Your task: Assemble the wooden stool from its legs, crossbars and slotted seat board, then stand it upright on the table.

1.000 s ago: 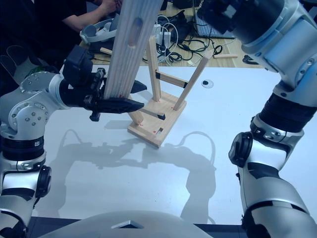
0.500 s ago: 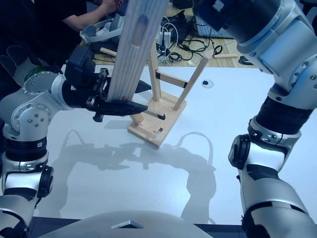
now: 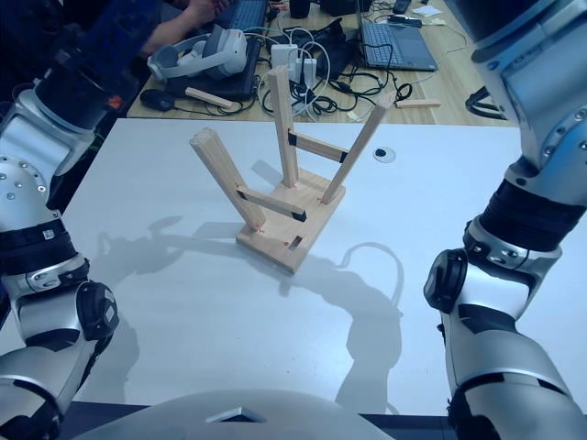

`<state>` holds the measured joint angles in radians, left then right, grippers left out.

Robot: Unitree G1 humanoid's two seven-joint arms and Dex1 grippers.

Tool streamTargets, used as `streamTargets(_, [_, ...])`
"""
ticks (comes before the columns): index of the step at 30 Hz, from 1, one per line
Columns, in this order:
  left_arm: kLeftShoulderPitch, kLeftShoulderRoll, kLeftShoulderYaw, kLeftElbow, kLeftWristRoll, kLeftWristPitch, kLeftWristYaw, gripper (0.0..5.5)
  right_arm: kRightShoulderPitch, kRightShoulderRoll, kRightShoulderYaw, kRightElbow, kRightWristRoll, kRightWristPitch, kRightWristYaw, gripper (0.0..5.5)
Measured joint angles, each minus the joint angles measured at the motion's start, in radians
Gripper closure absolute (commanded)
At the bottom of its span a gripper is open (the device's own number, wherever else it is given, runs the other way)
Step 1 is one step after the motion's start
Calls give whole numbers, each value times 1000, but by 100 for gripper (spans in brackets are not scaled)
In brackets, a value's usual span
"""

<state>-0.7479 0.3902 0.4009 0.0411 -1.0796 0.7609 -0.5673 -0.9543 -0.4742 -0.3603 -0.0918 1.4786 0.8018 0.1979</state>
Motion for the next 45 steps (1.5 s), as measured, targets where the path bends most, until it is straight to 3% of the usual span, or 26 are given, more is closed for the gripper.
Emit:
streamTargets(2, [-5, -27, 11, 42, 73, -89, 87, 11, 0, -1, -6, 6, -55, -36, -18, 450])
streamTargets(6, [-20, -50, -24, 171, 322, -306, 239, 10, 0, -2, 11, 5, -169, -74, -32, 450])
streamTargets(11, [44, -15, -264, 282, 720, -516, 265, 10, 110, -107, 95, -91, -301, -7, 54, 450])
streamTargets(18, [234, 28, -434, 153, 779, -387, 50, 10, 384, -313, 12, -159, -279, 183, 172, 450])
streamTargets(27, [362, 16, -462, -106, 716, -148, 9, 10, 708, -247, -49, -246, -225, 252, 91, 450])
streamTargets(35, [395, -6, -480, -277, 651, 0, 15, 10, 789, -219, -96, -177, -209, 261, -11, 450])
streamTargets(45, [396, -17, -459, -295, 632, 13, 43, 10, 688, -429, -54, -70, -290, 341, 146, 450])
